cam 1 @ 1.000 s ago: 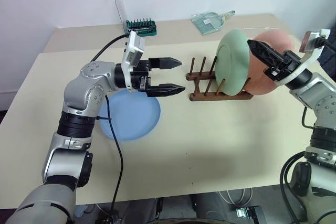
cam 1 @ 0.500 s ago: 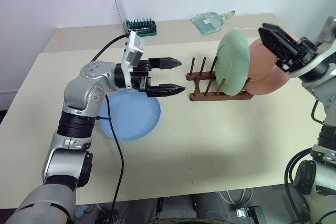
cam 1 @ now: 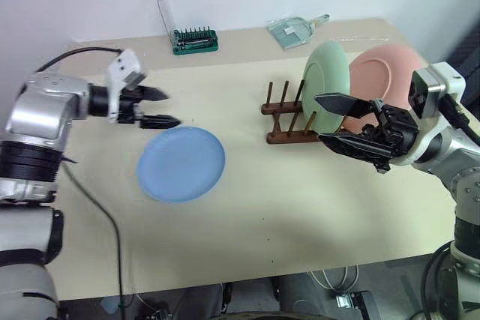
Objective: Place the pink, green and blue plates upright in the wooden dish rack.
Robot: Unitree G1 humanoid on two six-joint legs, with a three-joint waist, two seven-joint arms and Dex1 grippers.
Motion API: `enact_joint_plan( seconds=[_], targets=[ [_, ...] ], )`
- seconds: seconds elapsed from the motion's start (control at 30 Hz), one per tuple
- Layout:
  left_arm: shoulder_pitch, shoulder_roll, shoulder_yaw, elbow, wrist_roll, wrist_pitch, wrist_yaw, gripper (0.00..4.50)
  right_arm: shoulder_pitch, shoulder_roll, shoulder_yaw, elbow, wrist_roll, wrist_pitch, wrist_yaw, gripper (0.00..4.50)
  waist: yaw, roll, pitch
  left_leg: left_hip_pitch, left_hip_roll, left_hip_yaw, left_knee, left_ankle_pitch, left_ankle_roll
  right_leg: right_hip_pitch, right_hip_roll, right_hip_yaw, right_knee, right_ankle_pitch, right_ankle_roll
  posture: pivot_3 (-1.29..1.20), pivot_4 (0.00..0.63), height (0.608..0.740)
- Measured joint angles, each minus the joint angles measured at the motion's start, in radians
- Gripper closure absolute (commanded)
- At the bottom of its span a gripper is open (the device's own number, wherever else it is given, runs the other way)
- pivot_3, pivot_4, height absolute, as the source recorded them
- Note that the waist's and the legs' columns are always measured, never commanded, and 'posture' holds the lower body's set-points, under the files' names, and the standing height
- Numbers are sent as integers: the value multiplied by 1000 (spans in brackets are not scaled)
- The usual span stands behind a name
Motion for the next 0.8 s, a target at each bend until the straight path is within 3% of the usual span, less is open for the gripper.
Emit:
enact_joint_plan(
  seconds=[0.13,0.33,0.5,0.77,0.8],
  targets=[
    [11,58,2,23,6,126,-19,0,1,11,48,3,-43,-29,16,19,-1,-3,1,-2,0,-1,0,0,1,-2,0,0,0,0,0,0,150,740],
    [59,33,-24,-5,-6,361,-11,0,-22,48,87,25,-78,-68,14,19,-2,-4,2,-4,0,-1,1,0,0,-4,0,0,1,0,0,0,150,740],
    [15,-6,-17,88,5,392,65,0,-26,53,93,25,-87,-82,6,19,-3,-5,2,-13,0,-1,3,1,-1,-14,0,0,4,0,-1,0,150,740],
    [14,-116,-15,167,27,390,158,0,1,65,93,20,-112,-116,-40,19,1,-4,2,-14,-1,-1,6,1,-1,-14,-1,-1,5,1,-1,0,150,740],
    [11,-123,-9,174,28,391,169,254,5,65,93,20,-118,-121,-43,1,1,-4,1,-14,-2,-1,7,1,-1,-13,-1,-1,5,1,-1,0,150,740]
  ],
)
